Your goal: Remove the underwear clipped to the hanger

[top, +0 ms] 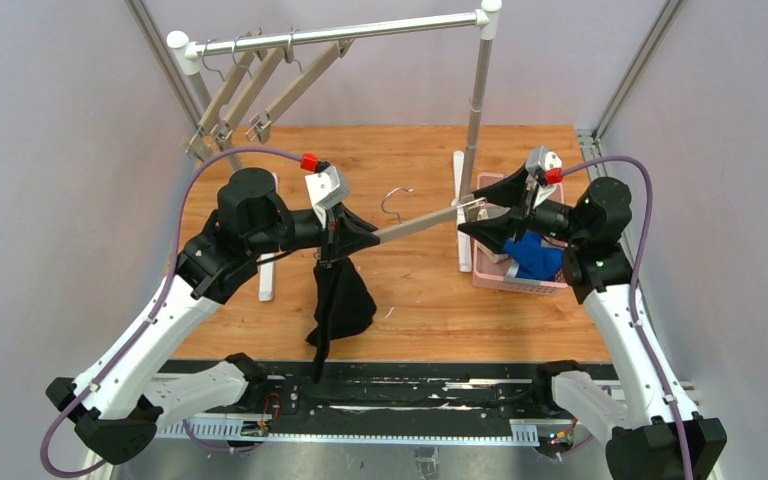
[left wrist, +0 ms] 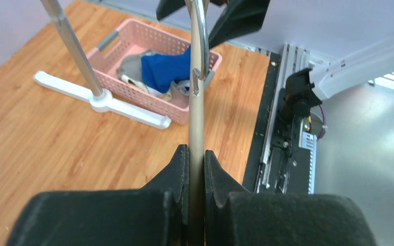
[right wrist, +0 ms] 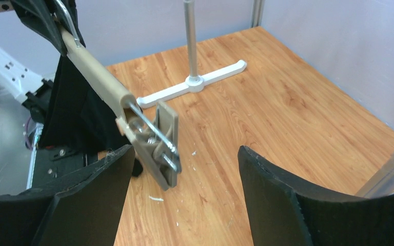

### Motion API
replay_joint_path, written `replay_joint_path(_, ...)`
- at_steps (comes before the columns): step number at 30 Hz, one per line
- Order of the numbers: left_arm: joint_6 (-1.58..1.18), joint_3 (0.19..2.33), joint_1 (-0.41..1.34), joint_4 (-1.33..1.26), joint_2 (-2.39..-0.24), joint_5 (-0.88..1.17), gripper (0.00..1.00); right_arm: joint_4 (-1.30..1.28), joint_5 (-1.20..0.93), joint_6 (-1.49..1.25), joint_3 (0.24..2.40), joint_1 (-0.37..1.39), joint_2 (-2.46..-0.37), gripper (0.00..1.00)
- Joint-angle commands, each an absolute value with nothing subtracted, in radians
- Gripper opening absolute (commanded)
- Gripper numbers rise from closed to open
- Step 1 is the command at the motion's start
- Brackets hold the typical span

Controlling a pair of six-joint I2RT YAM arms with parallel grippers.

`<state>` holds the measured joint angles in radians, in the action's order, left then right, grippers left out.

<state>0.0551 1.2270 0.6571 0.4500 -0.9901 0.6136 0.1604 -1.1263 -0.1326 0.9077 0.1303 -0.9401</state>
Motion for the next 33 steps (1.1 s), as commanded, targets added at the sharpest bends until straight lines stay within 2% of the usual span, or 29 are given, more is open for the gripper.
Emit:
replay_joint_path(1, -0.007, 1.195, 0.660, 0.245, -0.943, 0.568, 0.00, 0.421, -1.033, -0.333, 0.816, 0.142, -0.902, 0.75)
replay_joint_path(6, -0.148, 1.080, 0.660, -0.018, -0.935, 0.540, 0.00, 0.734, -0.948, -0.591, 0.719, 0.157, -0.878, 0.66)
replay_joint_path(13, -0.380, 0.965, 0.660, -0.401, -0.996, 0.533, 0.00, 1.110, -0.857, -0.808, 0.665, 0.210, -0.905, 0.60)
replay_joint_path(18, -0.460, 0.936, 0.660, -0.545, -1.046, 0.516, 0.00, 1.323, -0.847, -0.936, 0.684, 0.236, -0.984, 0.58)
replay_joint_path(24, -0.554, 0.911, 0.660, -0.720, -1.072, 0.541, 0.00, 1.507, -0.827, -1.043, 0.712, 0.245, -1.086, 0.56)
replay_joint_path(28, -0.634, 0.880, 0.660, -0.857, -1.096, 0.561, 0.00, 1.521, -0.821, -1.038, 0.746, 0.268, -1.128, 0.54)
replay_joint_path(33, -0.656, 0.871, 0.660, -0.884, -1.120, 0.572, 0.00, 1.521, -0.824, -1.026, 0.795, 0.299, -1.157, 0.51)
